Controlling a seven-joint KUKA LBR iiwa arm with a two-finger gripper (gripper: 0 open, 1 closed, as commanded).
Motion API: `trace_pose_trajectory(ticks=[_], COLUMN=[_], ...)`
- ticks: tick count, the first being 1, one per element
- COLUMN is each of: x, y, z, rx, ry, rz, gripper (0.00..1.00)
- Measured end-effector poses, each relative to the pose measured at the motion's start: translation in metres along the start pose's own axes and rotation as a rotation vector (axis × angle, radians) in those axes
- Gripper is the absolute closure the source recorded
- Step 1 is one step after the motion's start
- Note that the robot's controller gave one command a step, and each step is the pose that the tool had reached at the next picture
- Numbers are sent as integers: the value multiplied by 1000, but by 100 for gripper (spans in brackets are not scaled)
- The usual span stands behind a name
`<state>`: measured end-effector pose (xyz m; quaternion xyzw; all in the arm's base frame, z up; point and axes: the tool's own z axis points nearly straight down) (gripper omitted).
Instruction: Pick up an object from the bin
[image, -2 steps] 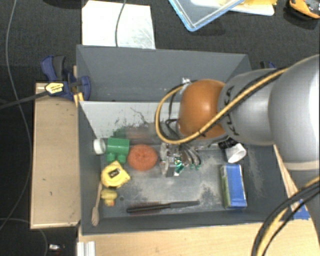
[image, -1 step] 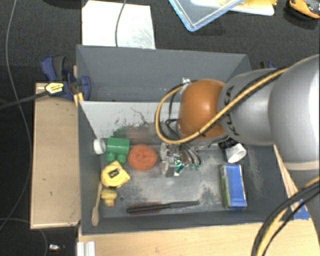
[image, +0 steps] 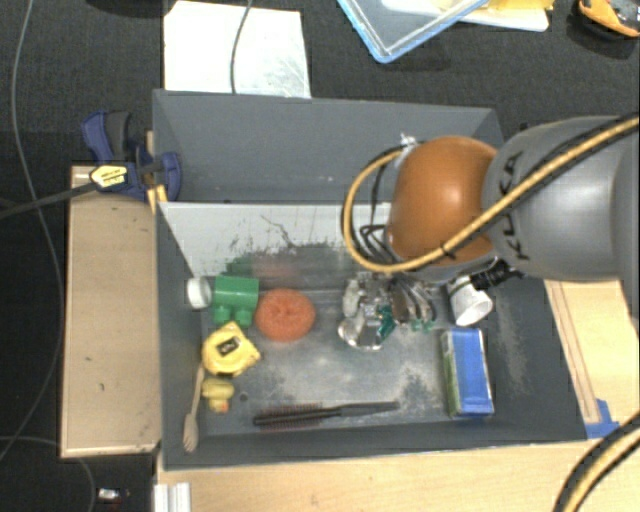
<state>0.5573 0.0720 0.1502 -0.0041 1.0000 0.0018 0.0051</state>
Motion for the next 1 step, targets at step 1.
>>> trace_pose_trajectory(ticks=[1], x=[0], y=[0], z=[-77], rx=[0], ry=[1], rz=[-36], gripper=[100])
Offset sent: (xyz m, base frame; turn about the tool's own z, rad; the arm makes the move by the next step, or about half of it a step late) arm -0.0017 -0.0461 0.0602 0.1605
